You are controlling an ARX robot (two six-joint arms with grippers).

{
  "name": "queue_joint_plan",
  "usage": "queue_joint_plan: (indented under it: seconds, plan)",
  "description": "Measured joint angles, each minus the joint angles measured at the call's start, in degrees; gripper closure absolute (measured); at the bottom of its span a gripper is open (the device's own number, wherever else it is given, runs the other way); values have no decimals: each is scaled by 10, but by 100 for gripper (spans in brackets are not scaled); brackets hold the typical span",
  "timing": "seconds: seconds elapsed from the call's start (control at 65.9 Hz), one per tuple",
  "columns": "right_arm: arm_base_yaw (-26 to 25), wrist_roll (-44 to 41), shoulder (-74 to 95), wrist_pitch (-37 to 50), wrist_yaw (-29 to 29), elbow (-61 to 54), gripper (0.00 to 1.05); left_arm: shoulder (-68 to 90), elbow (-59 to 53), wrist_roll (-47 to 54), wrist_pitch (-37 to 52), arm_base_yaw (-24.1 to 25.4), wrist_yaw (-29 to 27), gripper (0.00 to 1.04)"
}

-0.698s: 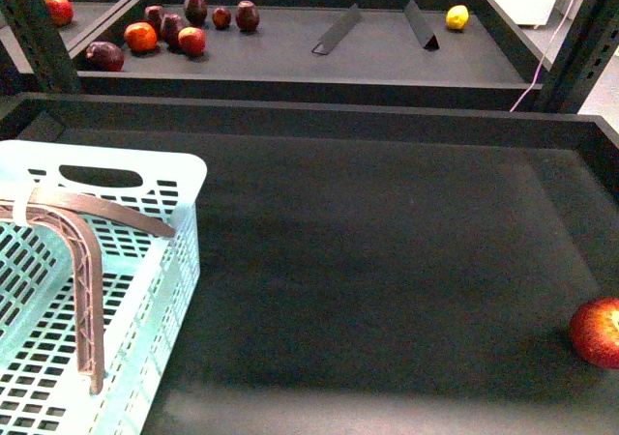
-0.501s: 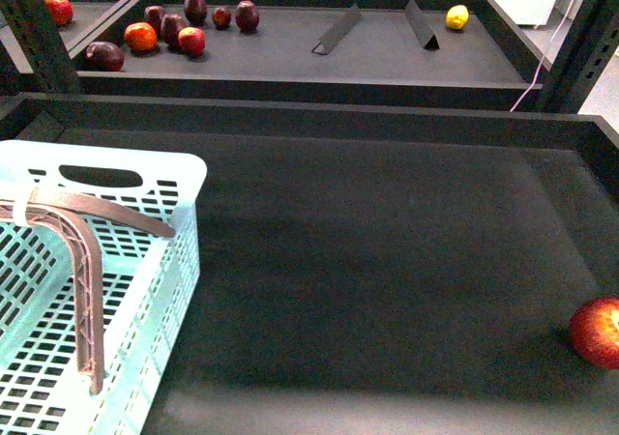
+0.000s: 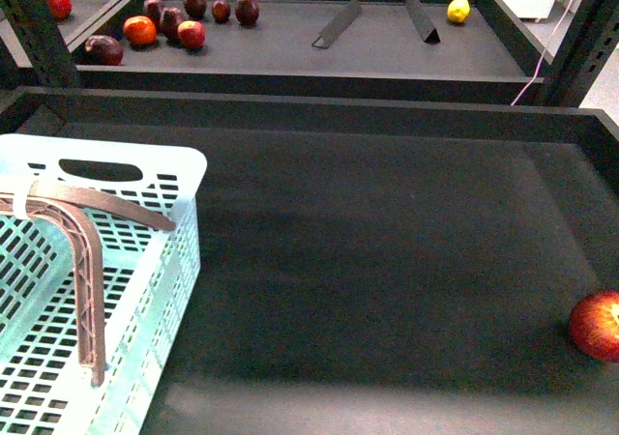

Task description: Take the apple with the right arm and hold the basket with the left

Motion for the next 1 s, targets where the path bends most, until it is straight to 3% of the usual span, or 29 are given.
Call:
queue_joint_plan:
  seconds: [0.076, 0.152, 0.273, 0.379, 0.455, 0.562, 0.759, 1.002]
  plan:
    - [0, 0, 0, 0, 0, 0, 9, 48, 18, -74, -27, 18, 35, 7]
    - [0, 0, 0, 0, 0, 0, 9, 88, 35, -131, -7, 70, 99, 7]
    - [0, 0, 0, 0, 0, 0, 9, 222, 73, -249, 78, 192, 240, 7]
    - [0, 0, 0, 0, 0, 0, 9, 368, 84, -360, 188, 229, 297, 7]
    - [0, 0, 0, 0, 0, 0, 9, 482, 98, -434, 273, 222, 295, 7]
    - [0, 0, 0, 0, 0, 0, 9, 628, 139, -505, 368, 176, 287, 7]
    - [0, 0, 0, 0, 0, 0, 9, 761, 208, -560, 416, 109, 254, 7]
    - [0, 0, 0, 0, 0, 0, 9, 849, 244, -602, 440, 75, 210, 7]
